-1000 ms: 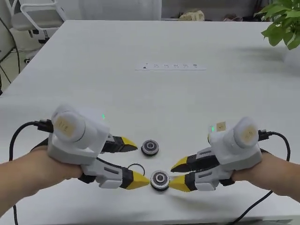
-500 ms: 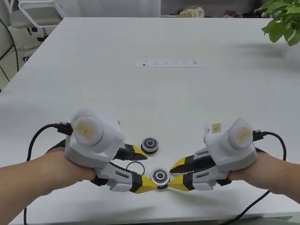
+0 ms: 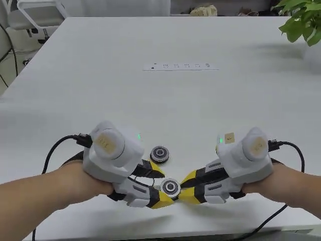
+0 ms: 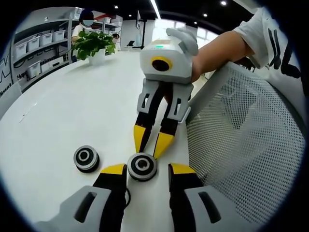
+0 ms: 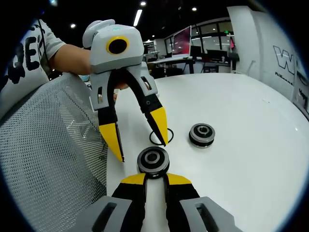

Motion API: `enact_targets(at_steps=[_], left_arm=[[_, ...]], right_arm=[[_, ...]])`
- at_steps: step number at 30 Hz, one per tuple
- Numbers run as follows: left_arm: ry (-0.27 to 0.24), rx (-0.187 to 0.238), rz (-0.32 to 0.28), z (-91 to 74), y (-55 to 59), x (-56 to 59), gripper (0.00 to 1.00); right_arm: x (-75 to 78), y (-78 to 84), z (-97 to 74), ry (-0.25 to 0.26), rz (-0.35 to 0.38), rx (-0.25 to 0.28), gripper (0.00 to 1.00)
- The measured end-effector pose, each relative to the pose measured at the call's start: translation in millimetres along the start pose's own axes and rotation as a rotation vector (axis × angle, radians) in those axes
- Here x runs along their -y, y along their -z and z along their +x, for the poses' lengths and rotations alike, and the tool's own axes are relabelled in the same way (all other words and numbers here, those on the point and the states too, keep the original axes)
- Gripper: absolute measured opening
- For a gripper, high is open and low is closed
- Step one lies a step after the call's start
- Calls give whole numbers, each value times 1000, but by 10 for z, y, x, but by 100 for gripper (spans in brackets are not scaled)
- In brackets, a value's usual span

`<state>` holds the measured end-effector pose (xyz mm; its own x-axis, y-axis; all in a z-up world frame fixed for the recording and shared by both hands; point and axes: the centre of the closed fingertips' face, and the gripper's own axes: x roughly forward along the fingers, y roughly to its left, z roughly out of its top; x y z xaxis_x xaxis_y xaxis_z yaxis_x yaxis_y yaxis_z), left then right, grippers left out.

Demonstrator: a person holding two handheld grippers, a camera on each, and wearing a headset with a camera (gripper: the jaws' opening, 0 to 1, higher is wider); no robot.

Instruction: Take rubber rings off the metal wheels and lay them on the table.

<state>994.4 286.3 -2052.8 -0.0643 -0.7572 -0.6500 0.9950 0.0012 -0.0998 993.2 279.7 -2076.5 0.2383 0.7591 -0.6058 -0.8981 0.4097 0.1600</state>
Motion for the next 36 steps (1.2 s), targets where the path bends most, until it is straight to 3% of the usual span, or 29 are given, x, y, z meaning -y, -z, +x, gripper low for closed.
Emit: enact_targets(at_steps=[11,20,23,36], left_arm=[[-6,-2,9,54,3,3,17],[-56,3,77,62,15,-44,9],[-70,0,110,60,20,-38,9],[-89,26,90,58,16,-57,8]], right_arm=[[0,4,1,-2,4,4,11],[-5,2,1,0,8,8,11],[-1,5,1,2,10,6,10],[7,15,-12,10,71,1,4]])
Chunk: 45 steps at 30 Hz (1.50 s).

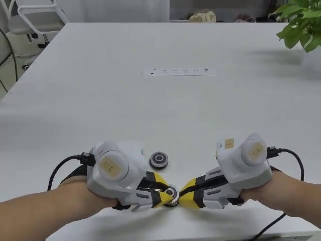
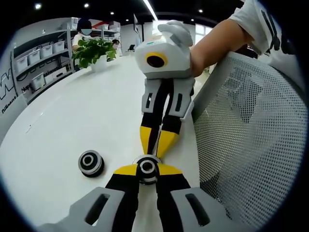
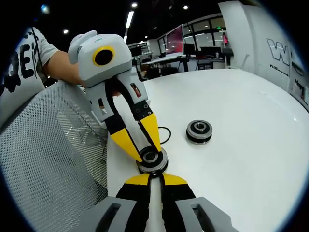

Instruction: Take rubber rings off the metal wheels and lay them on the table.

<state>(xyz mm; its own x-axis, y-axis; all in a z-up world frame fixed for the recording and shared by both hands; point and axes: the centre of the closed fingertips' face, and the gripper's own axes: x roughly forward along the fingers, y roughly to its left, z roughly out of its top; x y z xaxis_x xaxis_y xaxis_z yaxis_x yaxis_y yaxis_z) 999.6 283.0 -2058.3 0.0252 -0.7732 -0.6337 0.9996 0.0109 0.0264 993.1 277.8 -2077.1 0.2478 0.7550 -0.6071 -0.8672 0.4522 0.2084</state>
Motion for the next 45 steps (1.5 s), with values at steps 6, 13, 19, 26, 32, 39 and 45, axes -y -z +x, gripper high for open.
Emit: enact_targets(at_steps=[6,13,19,26,32,39,45], left_arm=[[-7,-2,1,1,-1,1,8],[-10,-4,9,2,-4,-4,8],[-15,-8,11,4,-4,-8,8],[-22,-15,12,9,-6,-18,8],[-31,-24,11,16,-5,-24,8],[-40,-32,12,15,-1,-20,8],[-44,-33,11,16,-1,-18,8]], right_arm=[[35,5,-5,7,72,4,0],[74,-5,-20,16,134,16,0],[110,-29,-52,24,180,42,0],[135,-71,-68,27,226,73,0],[136,-126,-78,24,261,102,0],[112,-153,-78,13,280,117,0],[97,-165,-80,7,293,122,0]])
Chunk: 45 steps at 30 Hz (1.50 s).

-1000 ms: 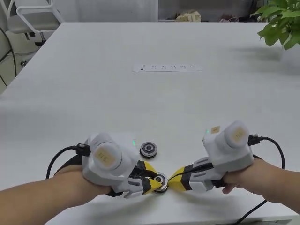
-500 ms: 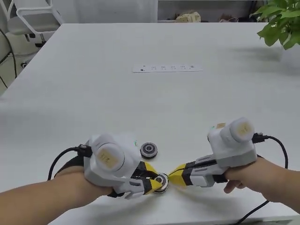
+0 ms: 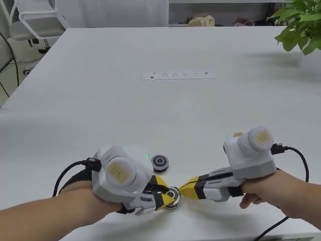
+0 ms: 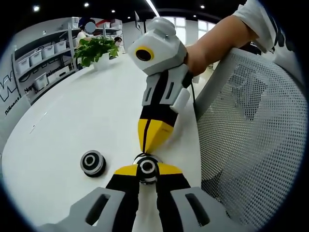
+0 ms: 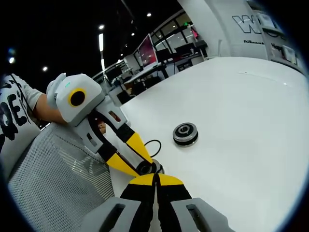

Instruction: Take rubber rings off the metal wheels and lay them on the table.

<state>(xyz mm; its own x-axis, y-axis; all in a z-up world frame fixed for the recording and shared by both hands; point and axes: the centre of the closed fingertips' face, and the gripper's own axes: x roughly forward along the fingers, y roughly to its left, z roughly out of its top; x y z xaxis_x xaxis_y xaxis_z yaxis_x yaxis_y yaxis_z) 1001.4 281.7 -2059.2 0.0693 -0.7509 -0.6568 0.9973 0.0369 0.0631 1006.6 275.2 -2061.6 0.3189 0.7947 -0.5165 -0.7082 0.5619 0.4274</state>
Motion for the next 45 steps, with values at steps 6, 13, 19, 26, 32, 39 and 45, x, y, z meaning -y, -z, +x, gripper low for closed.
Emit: enact_targets(at_steps=[6,13,19,26,32,39,45], left_arm=[[3,-2,-4,0,0,2,8],[3,-2,-4,-2,-2,4,8],[7,-1,-3,-3,-4,12,8],[7,5,-10,-16,-2,18,8],[5,1,-8,-11,-6,17,8],[16,2,-10,-5,-13,18,8],[31,-16,17,-18,-21,33,11]], right_arm=[[-58,-18,11,-21,0,8,0],[-98,-29,27,-36,-6,10,0],[-264,-70,53,-118,-21,23,0],[-207,-29,55,-87,-83,2,0],[-111,-72,17,-58,-67,29,0],[-100,-73,19,-52,-62,32,0],[-102,-85,10,-51,-57,37,0]])
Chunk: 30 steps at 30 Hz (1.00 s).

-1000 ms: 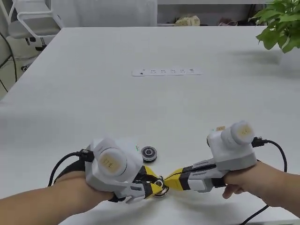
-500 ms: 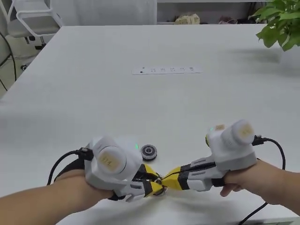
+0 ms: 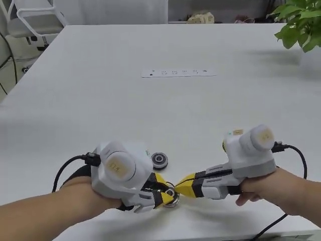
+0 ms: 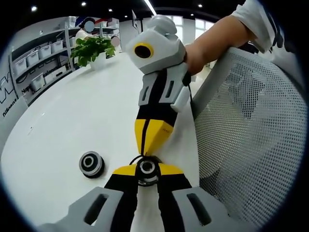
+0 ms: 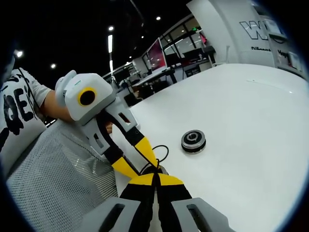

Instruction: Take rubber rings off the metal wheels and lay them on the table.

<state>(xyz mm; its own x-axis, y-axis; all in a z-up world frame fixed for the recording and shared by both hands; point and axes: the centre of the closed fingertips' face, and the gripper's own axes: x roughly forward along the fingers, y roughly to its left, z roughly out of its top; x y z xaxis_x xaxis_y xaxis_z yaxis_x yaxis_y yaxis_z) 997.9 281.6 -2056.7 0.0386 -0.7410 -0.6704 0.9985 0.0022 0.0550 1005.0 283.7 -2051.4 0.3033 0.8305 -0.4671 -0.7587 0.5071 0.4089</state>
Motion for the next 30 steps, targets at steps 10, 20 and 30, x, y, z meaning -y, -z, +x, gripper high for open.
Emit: enact_targets(at_steps=[10,20,30], left_arm=[[36,16,-4,-125,-55,42,24],[17,57,-38,-339,-82,12,30],[-35,98,-85,-597,-56,-88,31]], right_arm=[[12,-30,-25,4,4,19,0],[3,-41,-31,1,-9,20,0],[-39,-99,-34,-12,-15,32,0]])
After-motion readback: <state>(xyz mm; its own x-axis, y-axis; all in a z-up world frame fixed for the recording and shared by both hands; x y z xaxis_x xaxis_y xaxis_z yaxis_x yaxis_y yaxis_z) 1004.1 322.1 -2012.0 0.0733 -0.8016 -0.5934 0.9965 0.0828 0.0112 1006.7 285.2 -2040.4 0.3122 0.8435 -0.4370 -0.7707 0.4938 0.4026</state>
